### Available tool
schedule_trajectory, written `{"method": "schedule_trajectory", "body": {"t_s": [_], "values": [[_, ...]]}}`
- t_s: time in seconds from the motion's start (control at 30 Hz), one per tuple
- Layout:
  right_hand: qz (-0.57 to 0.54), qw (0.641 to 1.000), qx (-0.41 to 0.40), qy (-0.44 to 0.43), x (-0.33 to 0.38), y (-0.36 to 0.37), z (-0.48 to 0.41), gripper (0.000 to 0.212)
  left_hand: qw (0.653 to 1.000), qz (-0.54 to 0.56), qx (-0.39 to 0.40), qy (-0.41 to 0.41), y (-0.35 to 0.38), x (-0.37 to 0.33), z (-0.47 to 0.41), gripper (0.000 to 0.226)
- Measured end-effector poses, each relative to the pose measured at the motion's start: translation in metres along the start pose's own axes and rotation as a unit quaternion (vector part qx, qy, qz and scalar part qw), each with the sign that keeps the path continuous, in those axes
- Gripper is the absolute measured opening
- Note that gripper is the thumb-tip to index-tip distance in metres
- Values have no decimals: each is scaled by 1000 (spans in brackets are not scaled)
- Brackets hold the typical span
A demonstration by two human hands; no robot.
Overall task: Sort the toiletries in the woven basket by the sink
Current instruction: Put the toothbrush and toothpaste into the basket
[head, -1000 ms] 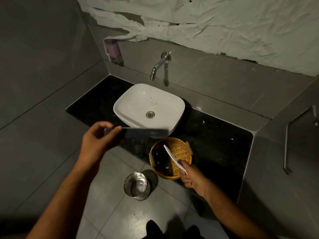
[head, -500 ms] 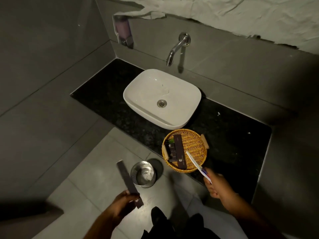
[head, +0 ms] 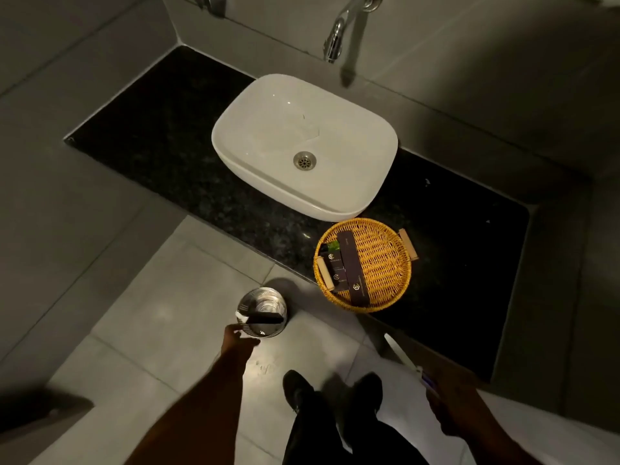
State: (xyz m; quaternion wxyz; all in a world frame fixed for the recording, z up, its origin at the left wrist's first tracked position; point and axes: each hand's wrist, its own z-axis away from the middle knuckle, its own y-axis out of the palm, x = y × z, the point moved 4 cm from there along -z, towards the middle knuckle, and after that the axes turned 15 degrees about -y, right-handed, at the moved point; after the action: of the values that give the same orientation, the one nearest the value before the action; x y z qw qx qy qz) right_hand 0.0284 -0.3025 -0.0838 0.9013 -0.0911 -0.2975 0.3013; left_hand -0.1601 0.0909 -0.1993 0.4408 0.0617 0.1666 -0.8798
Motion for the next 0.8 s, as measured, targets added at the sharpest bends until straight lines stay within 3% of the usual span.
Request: {"method": "schedule_trajectory", "body": {"t_s": [0.07, 0.13, 0.27, 0.33, 0.57, 0.7, 0.8], "values": [[58, 998, 34, -2, 1, -1, 6, 72, 998, -53, -9, -30, -7, 21, 1, 81], [49, 999, 15, -7, 0, 4, 3, 65, 997, -64, -20, -41, -15, 35, 5, 88], [-53, 996, -35, -56, 38, 19, 19, 28, 994, -109, -21, -13, -33, 51, 22, 85], [-71, 991, -17, -111, 53, 25, 27, 39, 995, -94, -20, -13, -46, 56, 29, 81], [11, 991, -28, -129, 83, 40, 45, 33, 996, -60, -54, 38, -60, 55, 49, 56], [-7, 991, -23, -132, 91, 39, 49, 36, 990, -34, 17, 139, -11, 22, 104, 25], [-33, 986, -28, -162, 104, 42, 50, 37, 973, -51, 109, 197, 37, -3, 164, 21]]}}
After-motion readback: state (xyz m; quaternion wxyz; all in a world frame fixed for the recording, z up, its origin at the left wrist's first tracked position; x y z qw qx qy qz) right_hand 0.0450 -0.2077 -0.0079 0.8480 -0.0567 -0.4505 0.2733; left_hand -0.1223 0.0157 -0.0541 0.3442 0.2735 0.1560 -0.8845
